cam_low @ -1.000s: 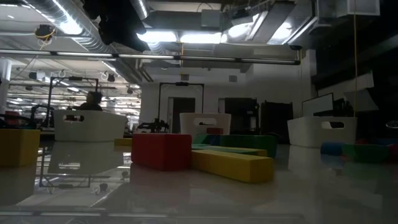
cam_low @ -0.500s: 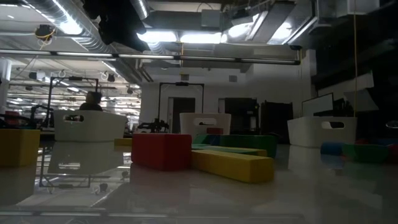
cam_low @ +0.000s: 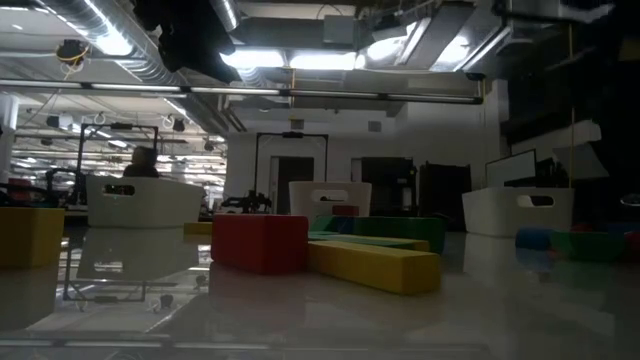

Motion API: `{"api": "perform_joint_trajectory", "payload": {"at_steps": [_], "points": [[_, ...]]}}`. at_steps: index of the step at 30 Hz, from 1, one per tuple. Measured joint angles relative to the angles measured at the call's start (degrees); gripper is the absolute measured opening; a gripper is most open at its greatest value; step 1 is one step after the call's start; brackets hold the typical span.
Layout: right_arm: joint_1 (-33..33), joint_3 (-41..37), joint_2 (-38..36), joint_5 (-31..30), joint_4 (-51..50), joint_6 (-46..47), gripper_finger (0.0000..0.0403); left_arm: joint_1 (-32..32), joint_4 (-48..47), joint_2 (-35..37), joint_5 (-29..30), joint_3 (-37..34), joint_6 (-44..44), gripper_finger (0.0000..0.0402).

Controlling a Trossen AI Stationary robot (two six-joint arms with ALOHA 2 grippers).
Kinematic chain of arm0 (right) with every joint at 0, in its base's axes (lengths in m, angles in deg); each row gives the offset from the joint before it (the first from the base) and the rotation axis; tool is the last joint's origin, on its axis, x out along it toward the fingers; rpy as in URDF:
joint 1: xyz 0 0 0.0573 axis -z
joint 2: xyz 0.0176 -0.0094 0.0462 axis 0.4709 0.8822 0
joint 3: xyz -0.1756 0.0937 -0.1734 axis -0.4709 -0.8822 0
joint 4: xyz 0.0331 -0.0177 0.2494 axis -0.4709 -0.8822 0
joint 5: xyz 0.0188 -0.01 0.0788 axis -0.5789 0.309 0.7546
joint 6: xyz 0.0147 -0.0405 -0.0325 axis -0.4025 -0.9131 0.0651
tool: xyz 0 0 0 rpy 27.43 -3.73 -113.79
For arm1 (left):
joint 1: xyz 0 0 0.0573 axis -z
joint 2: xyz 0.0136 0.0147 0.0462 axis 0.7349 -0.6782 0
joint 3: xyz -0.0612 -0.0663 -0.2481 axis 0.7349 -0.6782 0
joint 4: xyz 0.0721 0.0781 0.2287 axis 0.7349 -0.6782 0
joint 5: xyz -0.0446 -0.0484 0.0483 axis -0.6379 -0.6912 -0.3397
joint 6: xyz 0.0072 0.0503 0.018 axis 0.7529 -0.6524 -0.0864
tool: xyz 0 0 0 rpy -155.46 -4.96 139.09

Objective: Sort blocks
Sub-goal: Put the blue block into the top center white bin

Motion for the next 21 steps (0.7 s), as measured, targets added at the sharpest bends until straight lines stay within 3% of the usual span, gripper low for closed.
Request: {"api": "perform_joint_trajectory", "payload": {"at_steps": [9,21], "points": [[7.1,-5.0,0.0,3.5,4.3,-6.0,0.0183,0.0,0.0,0.0,0.0,0.0,0.0,0.0227],[11.8,-12.8,0.0,5.1,13.6,-12.3,0.0183,0.0,0.0,0.0,0.0,0.0,0.0,0.0227]]}}
